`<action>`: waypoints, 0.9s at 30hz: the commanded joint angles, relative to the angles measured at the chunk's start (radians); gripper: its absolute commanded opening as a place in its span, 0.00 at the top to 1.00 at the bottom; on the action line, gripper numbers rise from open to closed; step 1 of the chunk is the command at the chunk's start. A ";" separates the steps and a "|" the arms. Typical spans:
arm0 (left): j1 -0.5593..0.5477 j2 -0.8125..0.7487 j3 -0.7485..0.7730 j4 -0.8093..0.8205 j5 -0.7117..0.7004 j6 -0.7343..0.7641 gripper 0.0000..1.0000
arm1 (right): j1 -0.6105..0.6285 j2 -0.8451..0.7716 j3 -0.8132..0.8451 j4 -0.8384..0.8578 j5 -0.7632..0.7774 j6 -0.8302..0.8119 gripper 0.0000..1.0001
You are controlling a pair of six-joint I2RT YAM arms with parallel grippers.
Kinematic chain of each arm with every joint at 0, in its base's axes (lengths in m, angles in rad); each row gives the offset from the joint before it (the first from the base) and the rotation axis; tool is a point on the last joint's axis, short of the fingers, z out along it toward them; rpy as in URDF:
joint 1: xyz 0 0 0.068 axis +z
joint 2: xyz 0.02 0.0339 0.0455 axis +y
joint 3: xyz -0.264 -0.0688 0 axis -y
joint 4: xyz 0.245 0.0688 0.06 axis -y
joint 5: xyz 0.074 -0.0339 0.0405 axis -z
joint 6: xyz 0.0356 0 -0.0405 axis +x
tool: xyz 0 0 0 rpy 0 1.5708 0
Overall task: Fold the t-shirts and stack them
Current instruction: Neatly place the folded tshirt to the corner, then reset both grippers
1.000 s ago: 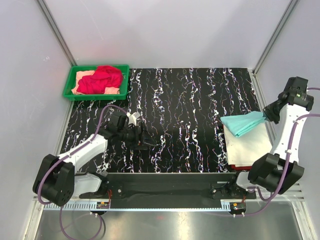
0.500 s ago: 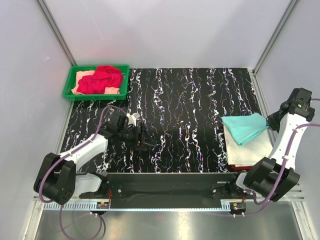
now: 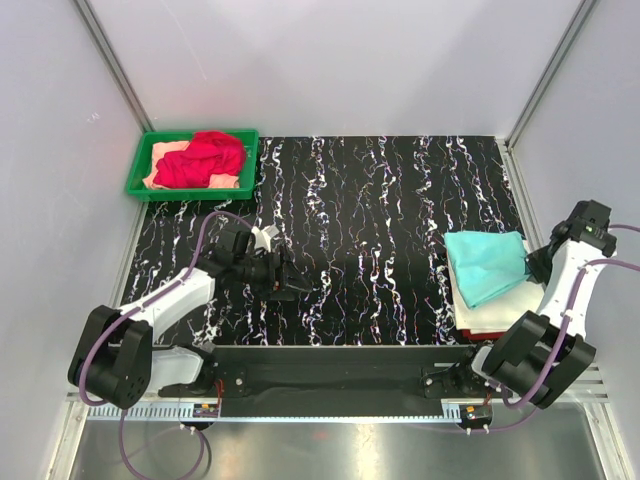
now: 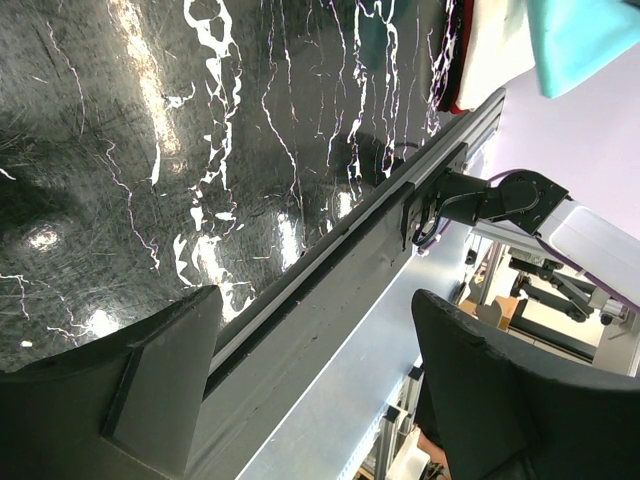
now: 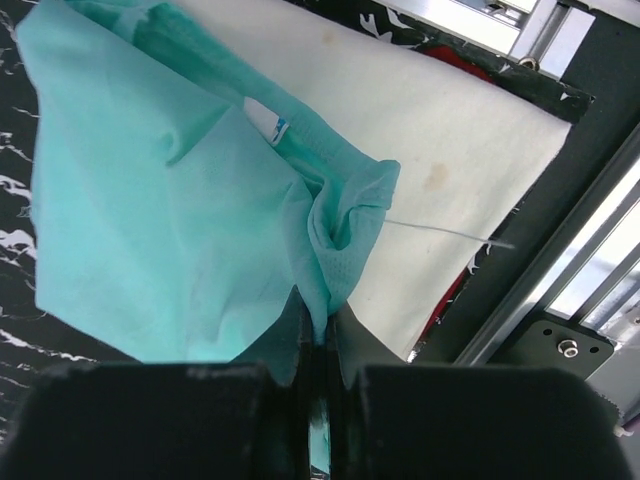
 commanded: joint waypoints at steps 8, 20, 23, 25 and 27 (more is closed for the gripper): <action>0.011 -0.001 -0.021 0.050 0.057 0.000 0.19 | -0.033 -0.045 -0.123 0.059 0.184 0.052 1.00; 0.019 0.002 -0.013 0.021 0.064 0.023 0.19 | -0.056 -0.175 -0.063 -0.096 0.140 0.116 0.01; 0.020 0.017 -0.009 0.024 0.074 0.021 0.19 | -0.001 -0.200 -0.043 -0.082 0.074 0.115 0.00; 0.020 0.019 -0.010 0.027 0.063 0.024 0.19 | 0.121 -0.182 -0.016 -0.076 0.069 0.123 0.00; 0.020 0.024 -0.015 0.032 0.060 0.021 0.19 | 0.221 -0.145 0.009 -0.088 0.123 0.138 0.00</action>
